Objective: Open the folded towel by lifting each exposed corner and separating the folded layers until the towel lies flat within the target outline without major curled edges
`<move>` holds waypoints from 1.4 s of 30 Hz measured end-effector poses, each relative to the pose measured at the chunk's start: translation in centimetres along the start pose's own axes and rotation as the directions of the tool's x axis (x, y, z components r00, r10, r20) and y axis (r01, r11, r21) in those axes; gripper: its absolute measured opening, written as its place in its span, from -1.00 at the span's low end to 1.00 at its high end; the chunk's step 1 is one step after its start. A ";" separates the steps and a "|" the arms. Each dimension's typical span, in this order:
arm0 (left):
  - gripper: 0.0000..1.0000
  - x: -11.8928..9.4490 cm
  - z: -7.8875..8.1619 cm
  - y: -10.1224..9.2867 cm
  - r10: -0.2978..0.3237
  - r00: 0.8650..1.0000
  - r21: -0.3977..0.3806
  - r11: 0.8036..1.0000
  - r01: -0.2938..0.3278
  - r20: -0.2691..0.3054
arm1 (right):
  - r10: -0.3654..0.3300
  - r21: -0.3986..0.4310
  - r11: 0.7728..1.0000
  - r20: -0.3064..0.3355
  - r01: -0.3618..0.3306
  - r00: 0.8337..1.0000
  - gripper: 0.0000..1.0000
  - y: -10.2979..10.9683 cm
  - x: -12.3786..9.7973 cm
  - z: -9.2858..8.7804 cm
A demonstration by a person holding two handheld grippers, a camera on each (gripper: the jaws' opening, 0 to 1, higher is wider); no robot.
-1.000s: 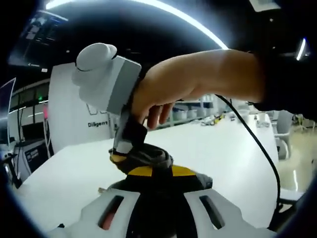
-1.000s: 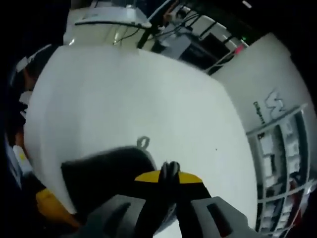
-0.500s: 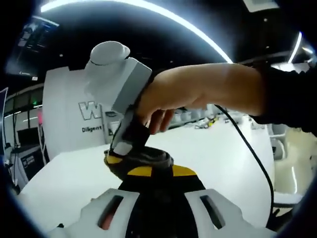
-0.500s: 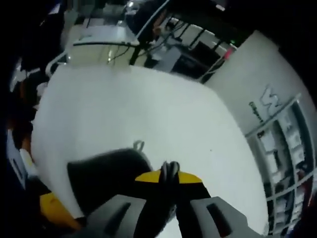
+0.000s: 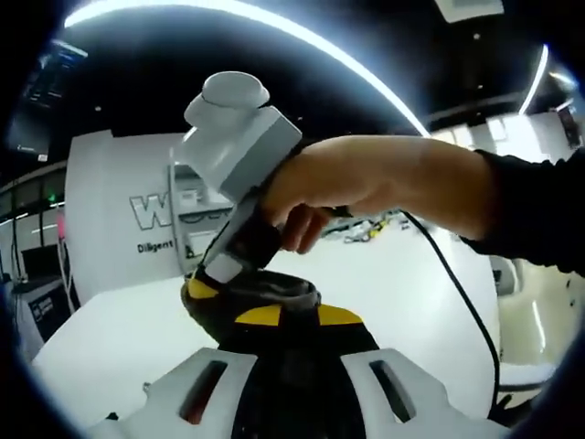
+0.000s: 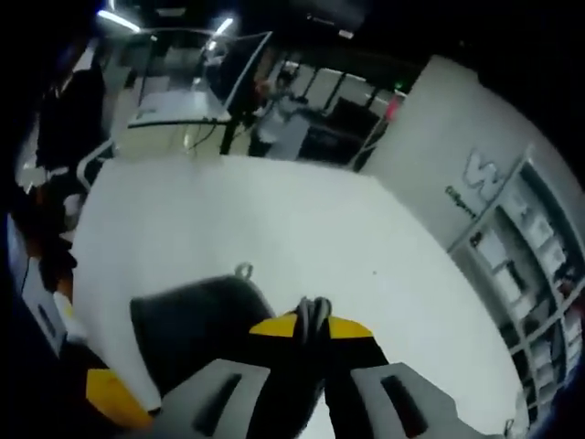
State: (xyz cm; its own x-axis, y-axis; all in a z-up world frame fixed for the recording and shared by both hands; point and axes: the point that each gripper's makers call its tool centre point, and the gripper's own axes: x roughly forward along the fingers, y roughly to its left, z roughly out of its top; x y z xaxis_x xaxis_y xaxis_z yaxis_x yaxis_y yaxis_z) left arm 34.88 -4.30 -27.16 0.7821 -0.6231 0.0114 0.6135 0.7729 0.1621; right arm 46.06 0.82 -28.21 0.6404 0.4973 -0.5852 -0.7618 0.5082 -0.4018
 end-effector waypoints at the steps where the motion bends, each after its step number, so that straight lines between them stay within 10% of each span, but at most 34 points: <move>1: -0.81 0.2 0.0 -0.3 -0.005 1.000 0.002 1.000 0.005 -0.002 | -0.002 0.003 1.000 0.002 0.002 1.000 -0.93 -0.1 -0.2 -0.4; 25: -0.80 3.6 -0.7 -4.9 -0.063 0.996 0.050 0.997 0.066 -0.056 | -0.038 0.155 0.988 0.158 0.013 0.987 -0.92 -3.4 -2.7 -4.5; 42: -0.80 6.2 -2.0 -8.5 -0.118 0.987 0.070 0.990 0.126 -0.108 | -0.062 0.240 0.970 0.150 0.025 0.987 -0.92 -5.1 -3.6 -10.2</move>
State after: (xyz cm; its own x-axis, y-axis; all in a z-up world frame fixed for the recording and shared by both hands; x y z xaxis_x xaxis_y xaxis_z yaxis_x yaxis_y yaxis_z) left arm 34.67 -14.50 -30.42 0.7116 -0.6932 -0.1147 0.6978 0.6780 0.2311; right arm 46.65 -10.75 -31.22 0.6938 0.5645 -0.4472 -0.7001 0.6741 -0.2354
